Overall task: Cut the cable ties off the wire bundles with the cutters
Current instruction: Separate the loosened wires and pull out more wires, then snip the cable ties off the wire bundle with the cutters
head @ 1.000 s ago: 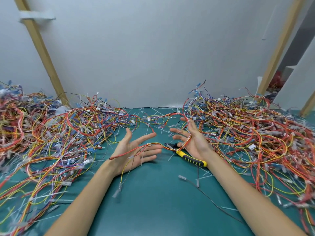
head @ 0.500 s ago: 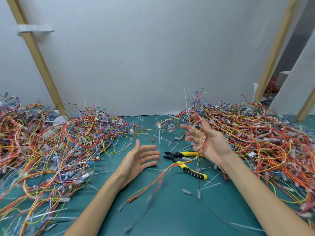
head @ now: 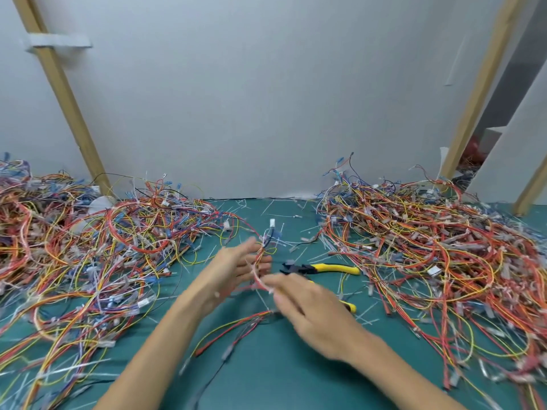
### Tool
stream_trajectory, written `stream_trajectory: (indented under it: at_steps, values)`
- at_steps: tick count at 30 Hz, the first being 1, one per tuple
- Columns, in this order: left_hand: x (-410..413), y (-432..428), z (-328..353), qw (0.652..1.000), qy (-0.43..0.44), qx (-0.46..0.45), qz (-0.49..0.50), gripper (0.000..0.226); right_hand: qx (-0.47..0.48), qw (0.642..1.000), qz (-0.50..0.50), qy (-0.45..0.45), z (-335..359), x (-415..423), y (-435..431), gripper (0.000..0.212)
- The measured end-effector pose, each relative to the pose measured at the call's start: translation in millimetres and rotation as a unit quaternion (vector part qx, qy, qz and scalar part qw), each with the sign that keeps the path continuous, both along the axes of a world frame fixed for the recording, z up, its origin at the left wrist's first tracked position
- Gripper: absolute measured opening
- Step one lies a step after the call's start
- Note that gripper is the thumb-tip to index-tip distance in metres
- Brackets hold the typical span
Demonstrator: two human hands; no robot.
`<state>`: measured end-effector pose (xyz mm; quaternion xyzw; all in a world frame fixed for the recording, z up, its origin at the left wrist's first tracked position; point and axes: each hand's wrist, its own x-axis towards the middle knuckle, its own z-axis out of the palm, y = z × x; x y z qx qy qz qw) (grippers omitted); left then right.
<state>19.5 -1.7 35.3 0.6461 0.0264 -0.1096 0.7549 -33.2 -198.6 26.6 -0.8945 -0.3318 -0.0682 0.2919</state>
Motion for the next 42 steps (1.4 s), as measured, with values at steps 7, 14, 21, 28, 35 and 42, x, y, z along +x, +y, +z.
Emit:
stream_trajectory:
  at_steps: [7, 14, 21, 28, 35, 42]
  values:
    - [-17, -7, -27, 0.992, -0.124, 0.007, 0.017, 0.042, -0.068, 0.995, -0.048, -0.062, -17, -12, 9, 0.037]
    - [-25, -8, -27, 0.982, -0.177, 0.065, 0.031, 0.042, -0.074, 0.993, -0.046, -0.078, -15, -16, 9, 0.033]
    - [-21, -10, -26, 0.982, -0.166, 0.060, 0.074, 0.036, 0.073, 0.965, -0.132, -0.216, 4, -3, -10, 0.031]
    - [-23, -10, -26, 0.981, -0.165, 0.052, 0.083, 0.037, -0.098, 0.958, -0.247, -0.106, -5, 28, -44, 0.056]
    - [-23, -9, -25, 0.981, -0.170, 0.064, 0.065, 0.038, -0.218, 0.938, -0.262, -0.054, -26, 41, -45, 0.076]
    - [-21, -8, -27, 0.984, -0.160, 0.050, 0.066, 0.036, -0.209, 0.935, -0.277, -0.075, -31, 42, -42, 0.072]
